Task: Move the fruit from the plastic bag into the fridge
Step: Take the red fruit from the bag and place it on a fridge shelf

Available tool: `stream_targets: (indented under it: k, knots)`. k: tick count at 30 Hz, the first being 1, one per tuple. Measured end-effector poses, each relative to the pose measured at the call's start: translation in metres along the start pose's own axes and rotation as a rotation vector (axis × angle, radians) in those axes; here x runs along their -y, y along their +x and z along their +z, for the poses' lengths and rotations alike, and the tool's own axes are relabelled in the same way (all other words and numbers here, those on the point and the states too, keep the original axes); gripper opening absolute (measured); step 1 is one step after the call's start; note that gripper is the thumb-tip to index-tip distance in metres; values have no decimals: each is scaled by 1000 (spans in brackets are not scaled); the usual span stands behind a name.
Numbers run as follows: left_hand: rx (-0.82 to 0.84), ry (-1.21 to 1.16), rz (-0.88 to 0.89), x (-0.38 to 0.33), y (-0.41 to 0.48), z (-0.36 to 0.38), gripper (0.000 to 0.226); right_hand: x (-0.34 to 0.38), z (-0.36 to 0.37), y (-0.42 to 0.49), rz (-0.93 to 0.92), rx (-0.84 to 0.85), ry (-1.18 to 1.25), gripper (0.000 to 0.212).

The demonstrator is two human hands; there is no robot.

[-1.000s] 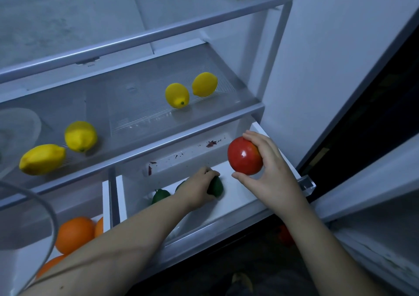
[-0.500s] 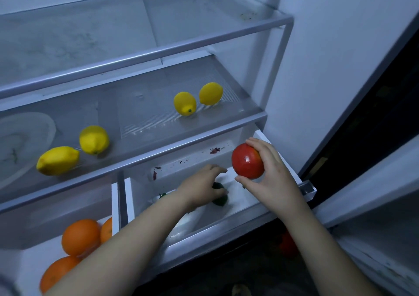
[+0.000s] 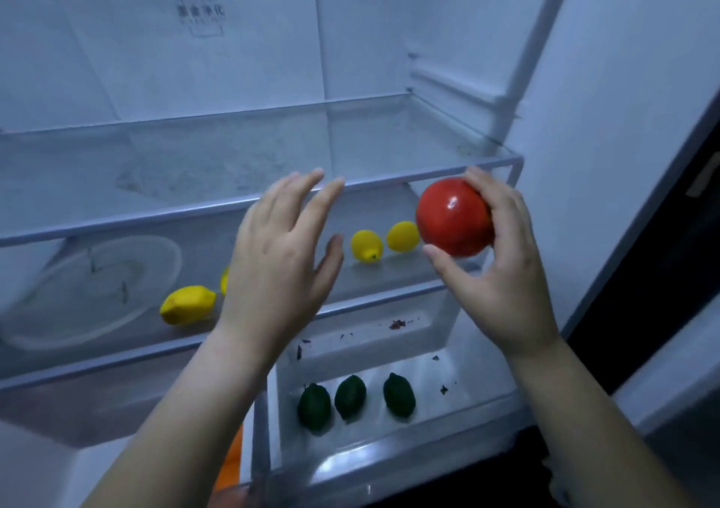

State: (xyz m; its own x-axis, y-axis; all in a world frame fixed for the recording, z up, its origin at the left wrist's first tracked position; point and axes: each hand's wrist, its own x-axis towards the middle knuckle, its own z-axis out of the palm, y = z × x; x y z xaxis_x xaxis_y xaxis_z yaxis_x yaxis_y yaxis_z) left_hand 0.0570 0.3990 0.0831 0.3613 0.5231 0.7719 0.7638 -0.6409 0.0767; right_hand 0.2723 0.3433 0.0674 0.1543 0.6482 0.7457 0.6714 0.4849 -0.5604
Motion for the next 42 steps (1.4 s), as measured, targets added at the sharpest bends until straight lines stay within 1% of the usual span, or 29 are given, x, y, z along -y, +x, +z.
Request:
stream_targets:
  k: [3,7,12,14,19,25,28,35,42]
  knots:
    - [12,115,-88,18,6,-6,51,9,10,34,-28,-29,30,69]
    - [33,160,-147,23,8,-4,50,13,32,70,-61,6,11,67]
    - [-11,124,-165,24,3,5,41,15,56,97,-86,60,-27,66]
    - [-24,101,-176,23,-3,12,43,15,64,104,-90,61,-36,66]
    - [-79,90,-174,24,-8,24,48,18,80,120,-87,51,-91,67]
    - [-110,81,-165,24,-9,25,51,13,96,129,-49,129,-166,68]
    - [-122,89,-156,25,-9,25,53,12,99,129,-18,157,-212,65]
    - [-105,93,-149,26,-9,24,53,12,99,132,60,208,-242,65]
    - [-38,127,-131,27,-11,18,57,16,92,130,56,238,-251,76]
